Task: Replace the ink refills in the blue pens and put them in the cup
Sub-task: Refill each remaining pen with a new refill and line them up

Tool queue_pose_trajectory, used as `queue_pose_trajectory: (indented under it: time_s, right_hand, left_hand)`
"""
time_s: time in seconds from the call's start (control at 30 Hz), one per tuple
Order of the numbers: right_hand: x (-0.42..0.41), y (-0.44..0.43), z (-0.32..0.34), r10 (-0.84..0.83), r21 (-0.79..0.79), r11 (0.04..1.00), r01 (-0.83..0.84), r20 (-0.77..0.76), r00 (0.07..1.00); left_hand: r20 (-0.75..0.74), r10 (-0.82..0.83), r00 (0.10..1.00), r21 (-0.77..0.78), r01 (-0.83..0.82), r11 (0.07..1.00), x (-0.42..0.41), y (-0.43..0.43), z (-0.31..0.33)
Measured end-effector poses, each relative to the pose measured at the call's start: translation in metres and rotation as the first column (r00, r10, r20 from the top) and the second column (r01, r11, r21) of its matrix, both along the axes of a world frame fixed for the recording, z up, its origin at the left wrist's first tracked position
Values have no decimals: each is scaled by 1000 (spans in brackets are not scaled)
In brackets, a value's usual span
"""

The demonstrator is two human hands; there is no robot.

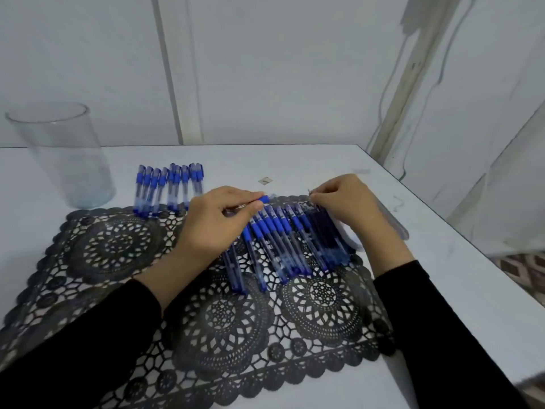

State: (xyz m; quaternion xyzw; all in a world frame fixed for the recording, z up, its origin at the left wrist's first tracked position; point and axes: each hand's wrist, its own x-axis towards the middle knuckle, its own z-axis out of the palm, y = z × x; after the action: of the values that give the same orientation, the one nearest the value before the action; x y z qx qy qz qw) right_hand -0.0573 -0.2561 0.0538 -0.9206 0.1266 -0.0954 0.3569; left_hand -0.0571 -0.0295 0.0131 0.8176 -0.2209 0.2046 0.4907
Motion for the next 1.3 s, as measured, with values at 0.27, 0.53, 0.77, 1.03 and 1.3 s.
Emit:
queue_pose_trajectory:
  time_s: [0.27,0.53,0.77,1.03,1.3]
  right_hand:
    - [5,11,-23,-108,-411,908,81,-41,993]
    - [-6,-45,3,-91,-28,995,95,120,989]
    - [-8,-84,-17,-18,-249,968,22,17,1000]
    - [1,-81,-34,-19,-486,874,-2,-39,999]
    - [1,-76,-39,21,-531,846,-37,-35,999]
  left_hand:
    - [-185,13,983,131,12,991,13,-37,1]
    - [-238,-39,971,97,64,993,16,-53,3]
    - [-325,-118,938,31,136,990,19,-78,6]
    - [-384,-102,918,79,143,987,24,-86,0]
    - [-369,-104,924,72,139,988,22,-84,0]
